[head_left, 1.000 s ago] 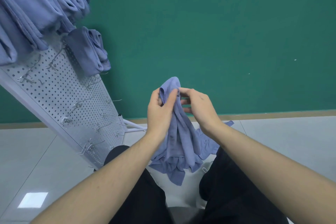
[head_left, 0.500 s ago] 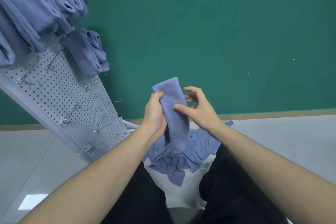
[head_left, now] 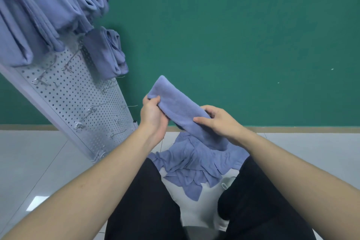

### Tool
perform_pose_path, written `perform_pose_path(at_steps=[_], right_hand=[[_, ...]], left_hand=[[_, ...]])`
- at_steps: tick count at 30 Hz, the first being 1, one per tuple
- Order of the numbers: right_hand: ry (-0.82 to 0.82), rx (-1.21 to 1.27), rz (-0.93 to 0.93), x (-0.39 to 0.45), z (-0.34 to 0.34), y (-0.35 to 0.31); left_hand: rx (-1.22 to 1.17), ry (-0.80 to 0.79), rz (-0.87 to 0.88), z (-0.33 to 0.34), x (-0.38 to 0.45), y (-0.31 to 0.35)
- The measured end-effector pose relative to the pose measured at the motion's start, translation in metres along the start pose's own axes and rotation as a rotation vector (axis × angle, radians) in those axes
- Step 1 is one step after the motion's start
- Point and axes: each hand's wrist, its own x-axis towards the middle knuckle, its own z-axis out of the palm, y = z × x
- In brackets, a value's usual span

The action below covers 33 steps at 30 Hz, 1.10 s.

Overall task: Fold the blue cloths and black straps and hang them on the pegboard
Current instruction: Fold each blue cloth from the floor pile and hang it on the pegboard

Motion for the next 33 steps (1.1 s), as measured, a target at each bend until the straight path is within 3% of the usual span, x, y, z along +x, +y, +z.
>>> perform_pose_path(at_steps=[6, 9, 12, 15, 18, 22, 28, 33], right_hand=[[-0.071, -0.01, -0.082, 0.02, -0.004, -0.011], [-0.136, -0.045, -0.108, 0.031, -0.01, -0.022], [-0.249, -0.057, -0.135, 0.042, -0.017, -0.034], [-0.354, -0.091, -0.16, 0.053, -0.021, -0.05], [-0.414, -0.183, -0.209, 0.064, -0.02, -0.066], [-0.483, -0.248, -0.278, 0.079, -0.013, -0.086], [-0.567, -0.193, -0.267, 0.103, -0.008, -0.1], [-0.566, -0.058, -0.279, 0.126, 0.0, -0.107]], left_hand=[[-0.001, 0.037, -0.083, -0.043, 0.014, -0.001], [0.198, 0.04, -0.108, -0.057, 0.02, -0.001], [0.619, 0.031, 0.14, -0.059, 0.02, 0.006], [0.904, -0.219, 0.462, -0.046, 0.021, 0.019], [1.157, -0.451, 0.567, -0.028, 0.026, 0.032], [1.215, -0.608, 0.407, -0.016, 0.034, 0.056], [1.325, -0.582, 0.268, -0.026, 0.042, 0.081], [1.323, -0.542, 0.265, -0.036, 0.052, 0.102]])
